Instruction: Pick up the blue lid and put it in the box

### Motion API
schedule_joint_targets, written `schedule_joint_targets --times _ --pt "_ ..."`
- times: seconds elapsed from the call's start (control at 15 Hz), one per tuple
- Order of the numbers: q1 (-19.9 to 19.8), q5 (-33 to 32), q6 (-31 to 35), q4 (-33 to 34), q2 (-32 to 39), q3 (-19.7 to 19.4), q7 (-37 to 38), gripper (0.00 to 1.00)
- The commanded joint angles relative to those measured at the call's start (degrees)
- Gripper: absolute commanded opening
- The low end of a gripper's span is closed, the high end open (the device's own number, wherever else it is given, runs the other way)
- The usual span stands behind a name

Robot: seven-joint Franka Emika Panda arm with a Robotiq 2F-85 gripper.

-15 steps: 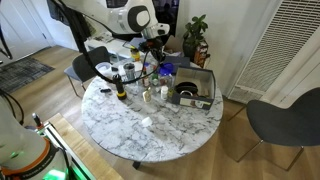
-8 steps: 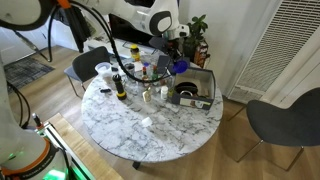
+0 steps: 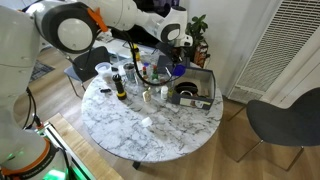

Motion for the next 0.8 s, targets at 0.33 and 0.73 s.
schedule_joint_targets --times 0.33,0.73 --pt "-2.63 4.55 -8.15 14.02 13.44 0.66 6.22 0.0" --pt "-4.94 7.25 -9.25 17.72 17.68 0.39 11.59 0.0"
